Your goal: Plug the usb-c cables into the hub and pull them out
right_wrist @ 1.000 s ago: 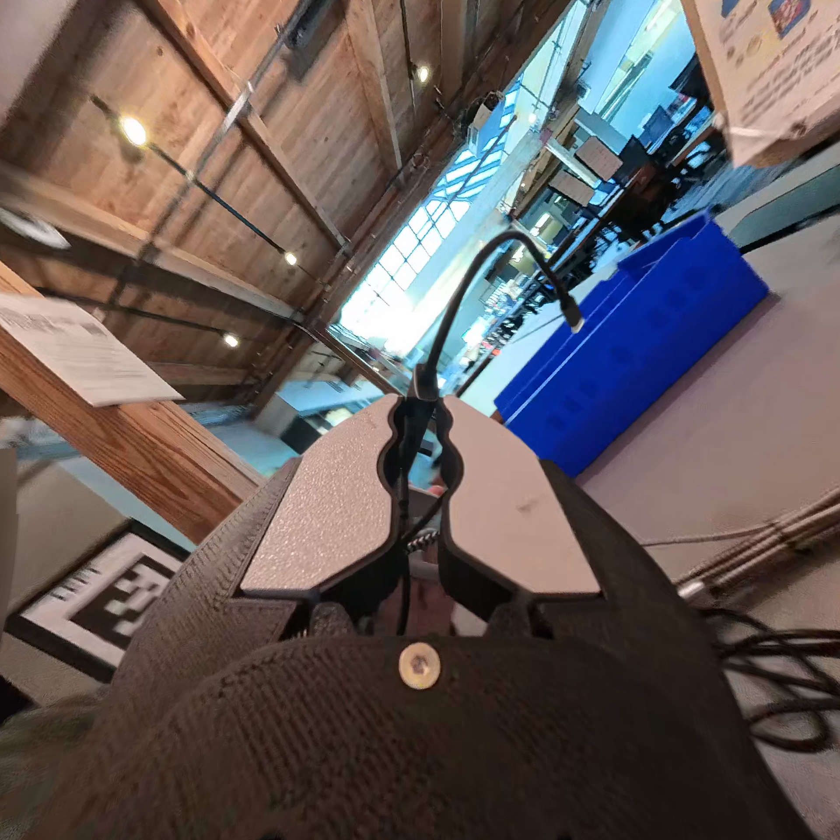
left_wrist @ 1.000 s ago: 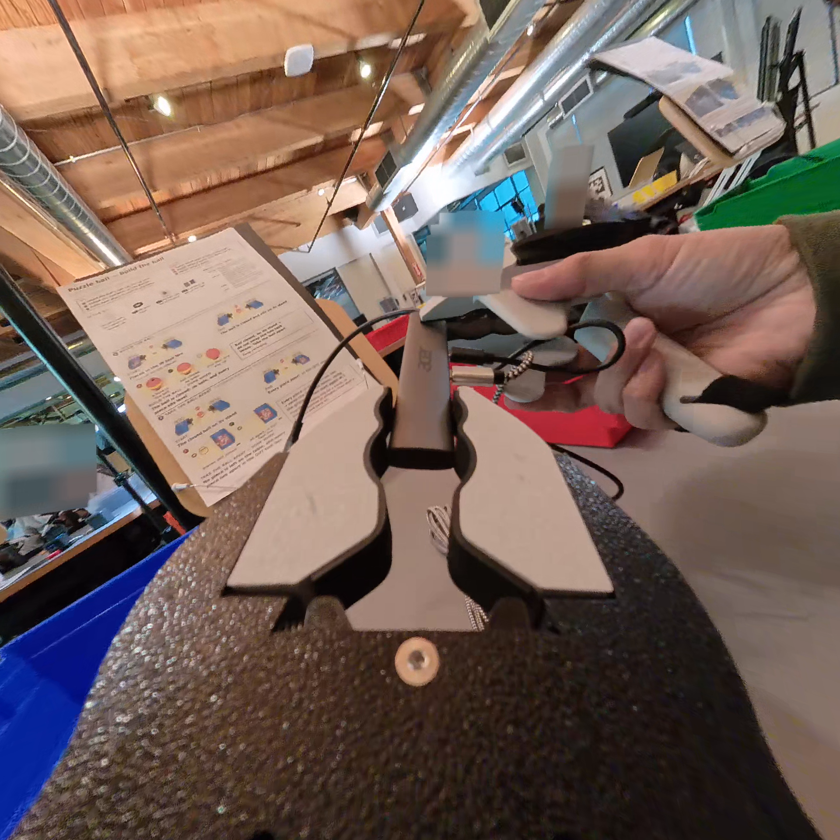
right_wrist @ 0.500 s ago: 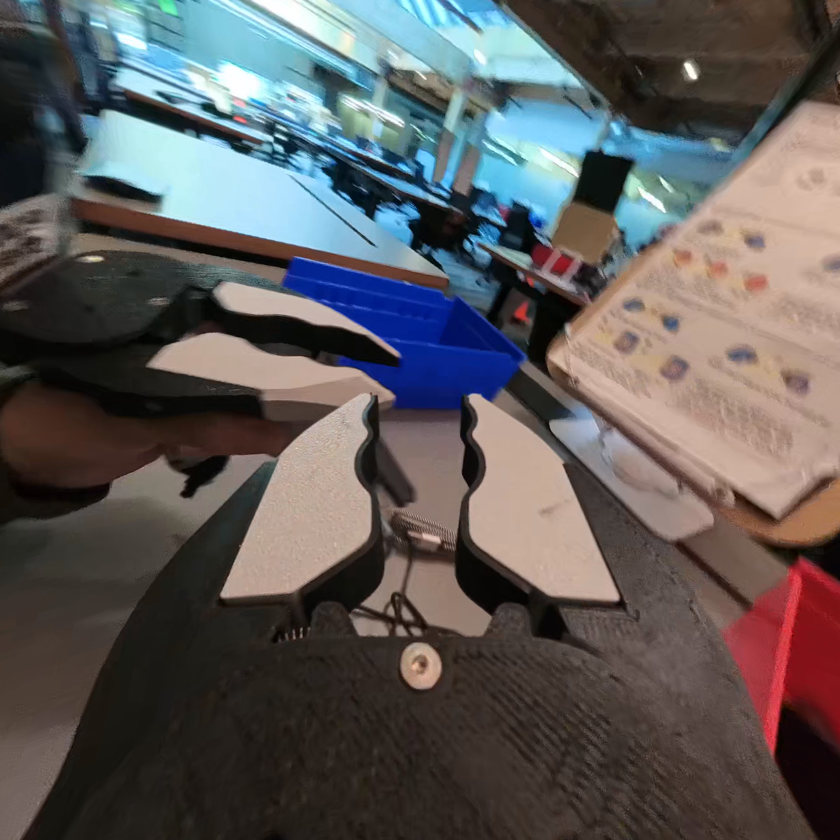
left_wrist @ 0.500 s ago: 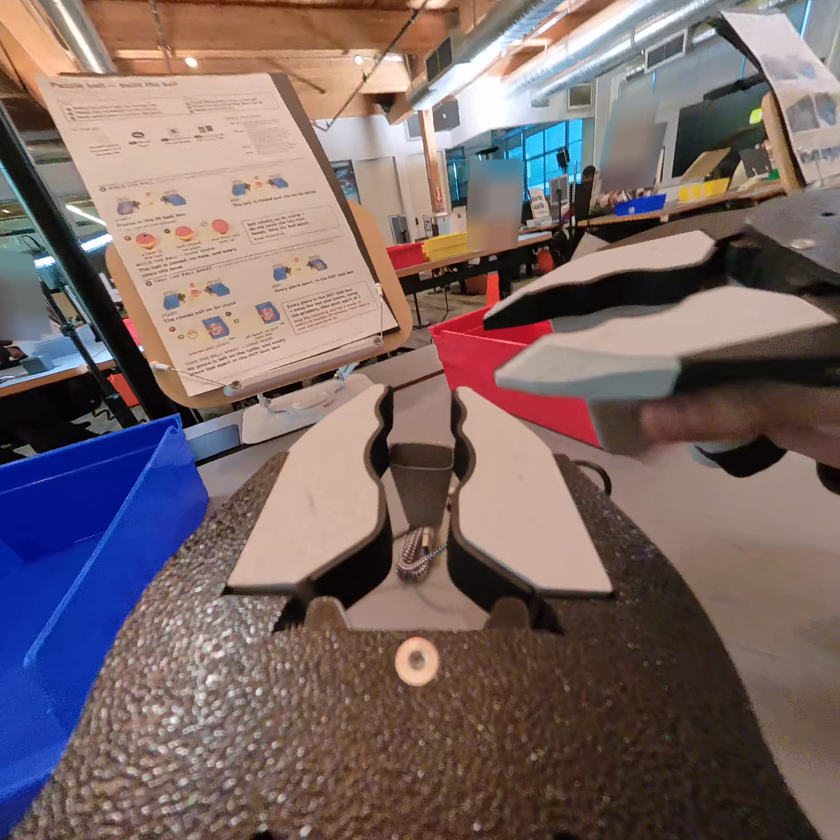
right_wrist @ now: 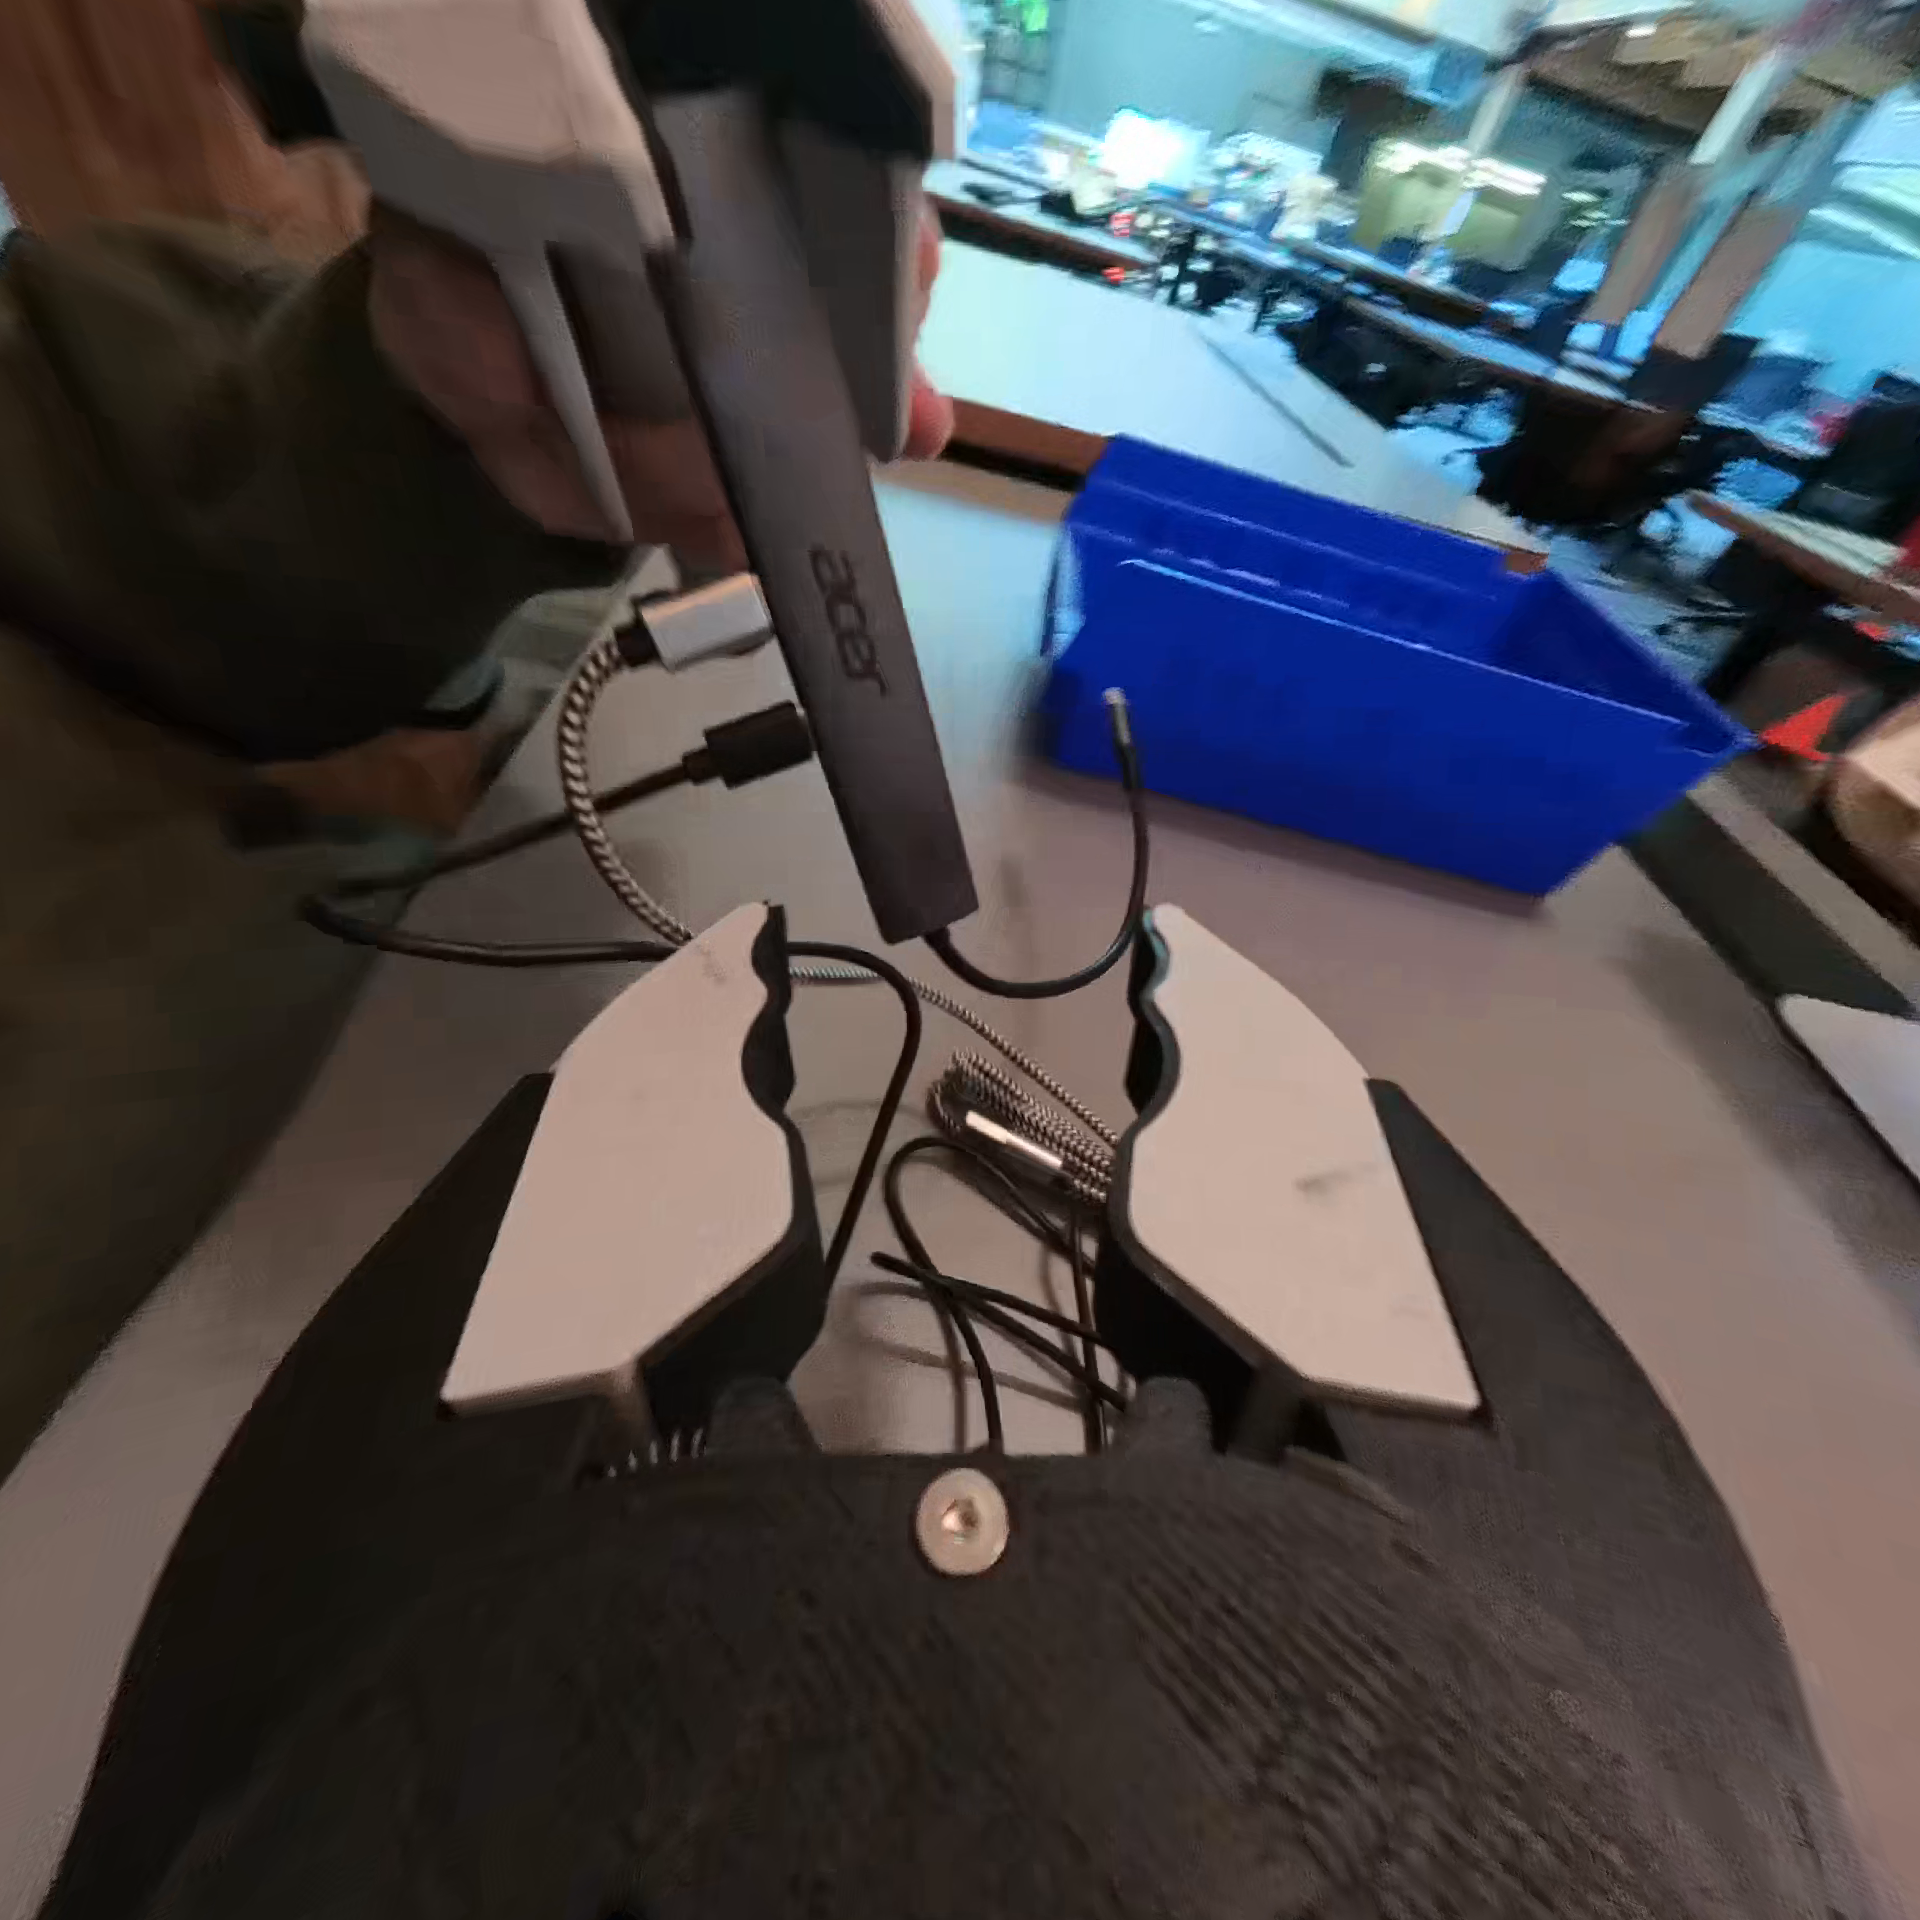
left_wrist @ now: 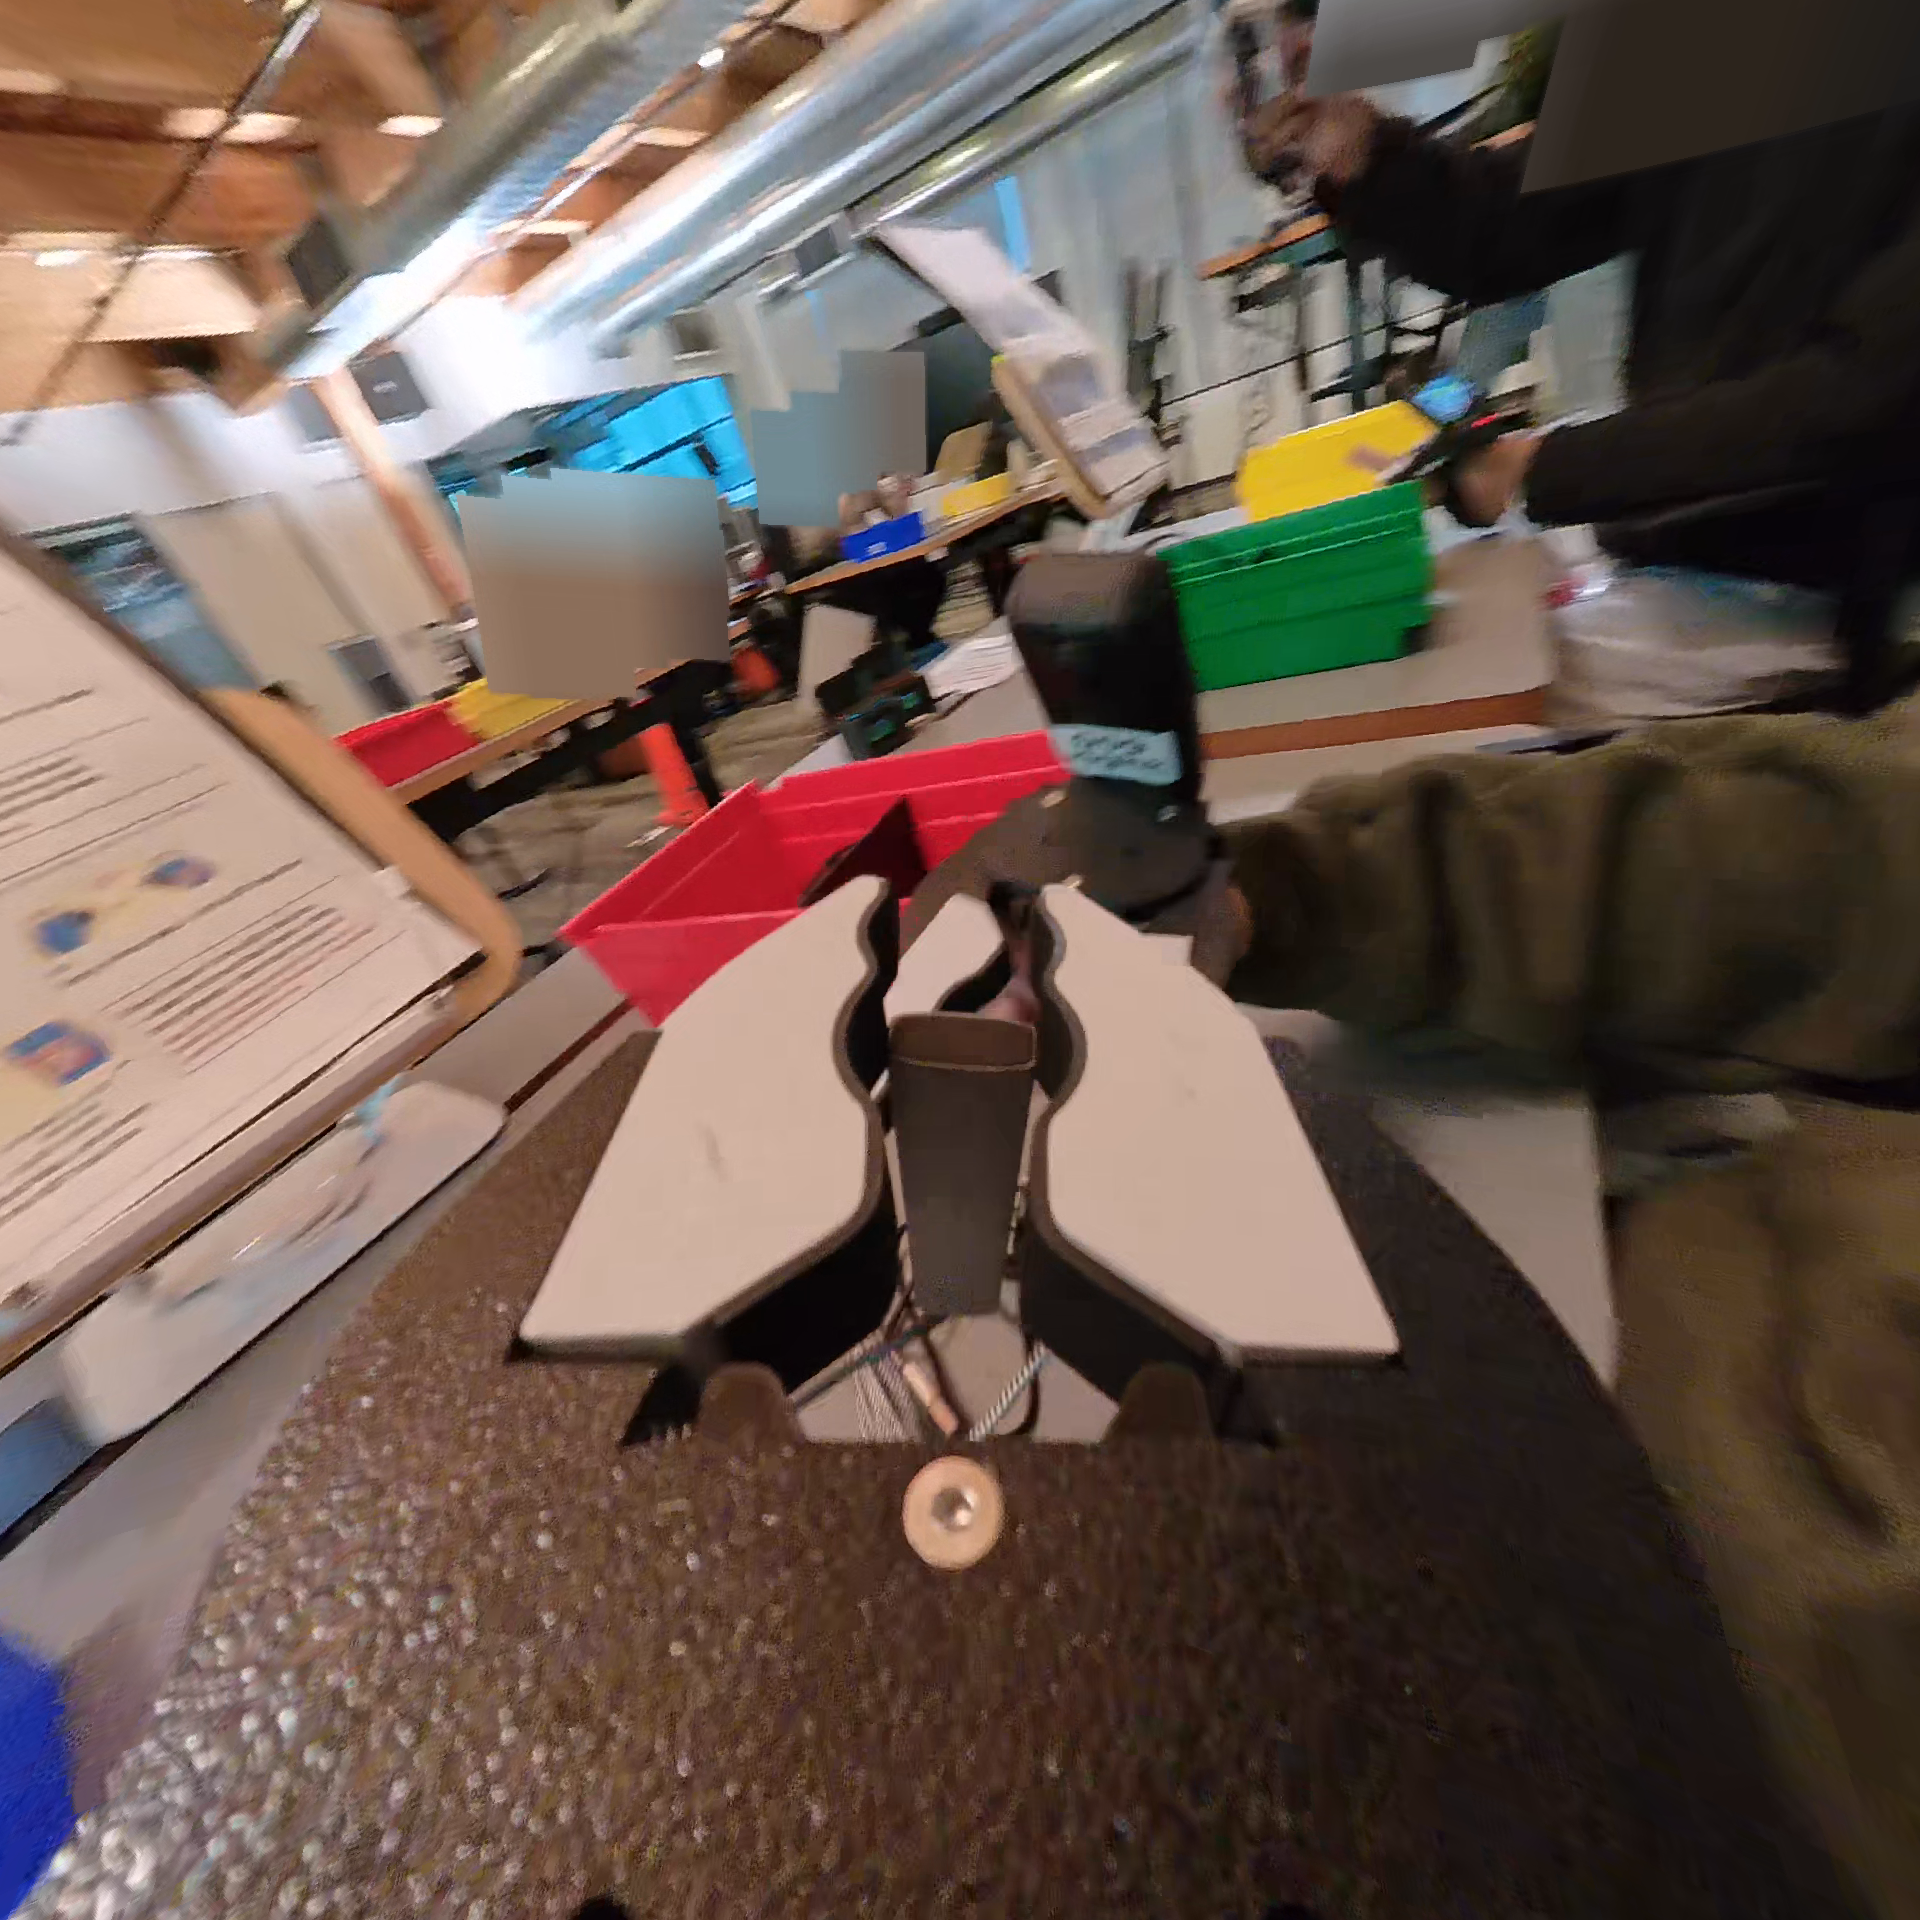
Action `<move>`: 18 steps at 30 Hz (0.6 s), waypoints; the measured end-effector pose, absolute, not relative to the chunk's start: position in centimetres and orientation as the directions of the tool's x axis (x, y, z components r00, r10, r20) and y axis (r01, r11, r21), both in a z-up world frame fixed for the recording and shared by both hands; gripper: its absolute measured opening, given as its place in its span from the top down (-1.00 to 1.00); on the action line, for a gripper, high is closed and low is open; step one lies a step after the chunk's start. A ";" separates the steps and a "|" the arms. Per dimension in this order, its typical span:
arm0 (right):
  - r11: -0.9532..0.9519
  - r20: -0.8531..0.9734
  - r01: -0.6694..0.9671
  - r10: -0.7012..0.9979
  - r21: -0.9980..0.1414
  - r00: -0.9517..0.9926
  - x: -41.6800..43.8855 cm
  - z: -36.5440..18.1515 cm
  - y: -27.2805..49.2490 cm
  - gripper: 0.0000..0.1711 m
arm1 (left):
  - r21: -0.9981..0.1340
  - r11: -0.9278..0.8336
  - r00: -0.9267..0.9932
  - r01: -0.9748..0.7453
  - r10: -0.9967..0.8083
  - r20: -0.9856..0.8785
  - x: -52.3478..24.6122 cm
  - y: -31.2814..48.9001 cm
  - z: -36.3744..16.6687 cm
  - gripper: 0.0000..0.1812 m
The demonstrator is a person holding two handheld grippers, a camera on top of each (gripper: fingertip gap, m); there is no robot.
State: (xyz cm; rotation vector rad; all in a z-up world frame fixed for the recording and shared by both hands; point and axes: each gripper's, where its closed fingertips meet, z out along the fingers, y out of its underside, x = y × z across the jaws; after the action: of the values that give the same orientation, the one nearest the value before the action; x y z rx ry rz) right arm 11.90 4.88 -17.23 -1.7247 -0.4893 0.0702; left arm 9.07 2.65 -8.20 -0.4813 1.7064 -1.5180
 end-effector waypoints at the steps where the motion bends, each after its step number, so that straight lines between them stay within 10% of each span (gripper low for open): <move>1: -0.126 0.234 0.301 0.380 -0.945 0.895 11.4 -17.6 4.9 0.32 | -0.952 0.199 -0.650 0.234 -0.696 -0.305 8.5 2.1 -8.0 0.74; 18: -0.064 0.337 0.413 0.471 -0.909 0.815 7.0 -17.2 6.6 0.73 | -0.943 0.199 -0.706 0.266 -0.626 -0.331 7.2 1.1 -8.0 0.75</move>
State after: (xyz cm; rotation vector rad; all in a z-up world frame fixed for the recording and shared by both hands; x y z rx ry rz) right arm 7.01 6.61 -17.22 -1.6813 -0.6989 0.0549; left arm 7.16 1.11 -8.03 -0.3388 1.7666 -1.5962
